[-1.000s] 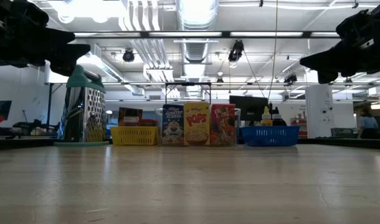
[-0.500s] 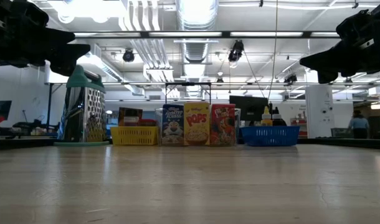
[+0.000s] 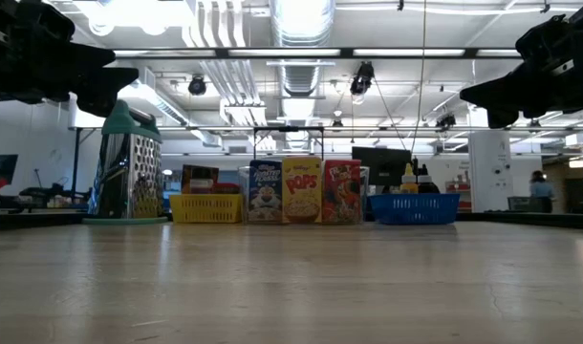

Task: Pick & Place Kitchen Items
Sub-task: Return to Home Position

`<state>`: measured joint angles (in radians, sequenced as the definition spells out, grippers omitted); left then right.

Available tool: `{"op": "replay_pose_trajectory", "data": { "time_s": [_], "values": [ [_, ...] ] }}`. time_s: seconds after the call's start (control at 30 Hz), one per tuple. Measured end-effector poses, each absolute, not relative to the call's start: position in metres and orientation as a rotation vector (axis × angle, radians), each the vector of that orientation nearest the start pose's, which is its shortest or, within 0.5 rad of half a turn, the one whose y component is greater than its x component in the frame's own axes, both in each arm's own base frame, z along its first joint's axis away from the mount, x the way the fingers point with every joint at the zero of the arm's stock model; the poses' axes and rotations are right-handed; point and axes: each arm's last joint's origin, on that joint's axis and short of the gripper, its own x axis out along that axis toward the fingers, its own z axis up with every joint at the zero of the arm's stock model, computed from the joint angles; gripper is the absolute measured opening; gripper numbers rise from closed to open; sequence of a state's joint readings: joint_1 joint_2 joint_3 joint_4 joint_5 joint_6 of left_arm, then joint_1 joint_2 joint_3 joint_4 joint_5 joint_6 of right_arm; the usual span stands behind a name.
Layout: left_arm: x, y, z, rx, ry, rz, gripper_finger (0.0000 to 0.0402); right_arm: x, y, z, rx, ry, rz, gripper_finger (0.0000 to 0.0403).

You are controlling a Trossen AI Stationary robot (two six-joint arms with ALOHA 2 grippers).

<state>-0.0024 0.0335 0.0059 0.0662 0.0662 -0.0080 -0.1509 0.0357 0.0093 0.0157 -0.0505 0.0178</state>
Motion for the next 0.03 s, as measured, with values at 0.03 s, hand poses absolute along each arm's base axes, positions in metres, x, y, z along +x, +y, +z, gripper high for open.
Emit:
{"op": "replay_pose_trajectory", "data": {
  "time_s": [0.03],
  "values": [
    [0.0993, -0.0022, 0.1693, -0.007, -0.038, -0.069, 0.0226, 0.0984, -0.0135, 0.1654, 0.017, 0.01, -0.1, 0.0008]
  ]
}}
